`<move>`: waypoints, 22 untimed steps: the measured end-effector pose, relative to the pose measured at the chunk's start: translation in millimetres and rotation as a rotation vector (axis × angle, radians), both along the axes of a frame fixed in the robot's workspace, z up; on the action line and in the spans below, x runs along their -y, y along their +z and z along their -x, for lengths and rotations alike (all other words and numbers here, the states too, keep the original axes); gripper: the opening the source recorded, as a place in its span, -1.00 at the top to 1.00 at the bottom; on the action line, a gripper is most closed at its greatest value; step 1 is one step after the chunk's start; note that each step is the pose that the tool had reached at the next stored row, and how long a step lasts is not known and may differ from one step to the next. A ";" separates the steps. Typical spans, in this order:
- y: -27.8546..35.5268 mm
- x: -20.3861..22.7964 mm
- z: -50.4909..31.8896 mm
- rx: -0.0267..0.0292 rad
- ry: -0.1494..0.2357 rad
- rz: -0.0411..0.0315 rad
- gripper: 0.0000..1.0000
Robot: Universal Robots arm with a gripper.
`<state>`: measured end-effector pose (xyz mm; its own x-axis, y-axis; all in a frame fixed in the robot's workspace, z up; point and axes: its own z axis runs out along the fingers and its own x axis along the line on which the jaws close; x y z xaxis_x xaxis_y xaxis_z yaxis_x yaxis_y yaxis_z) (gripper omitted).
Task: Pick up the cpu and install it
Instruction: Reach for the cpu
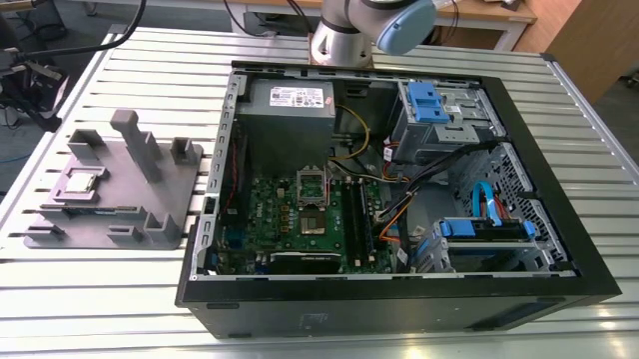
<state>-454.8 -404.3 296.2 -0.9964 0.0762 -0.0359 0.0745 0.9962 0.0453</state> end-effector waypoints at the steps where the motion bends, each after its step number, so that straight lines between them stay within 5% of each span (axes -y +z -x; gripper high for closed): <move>1: -1.3 0.2 0.3 0.0000 0.000 0.0000 0.79; 22: -22.4 9.6 2.5 -0.0001 0.000 0.0078 0.79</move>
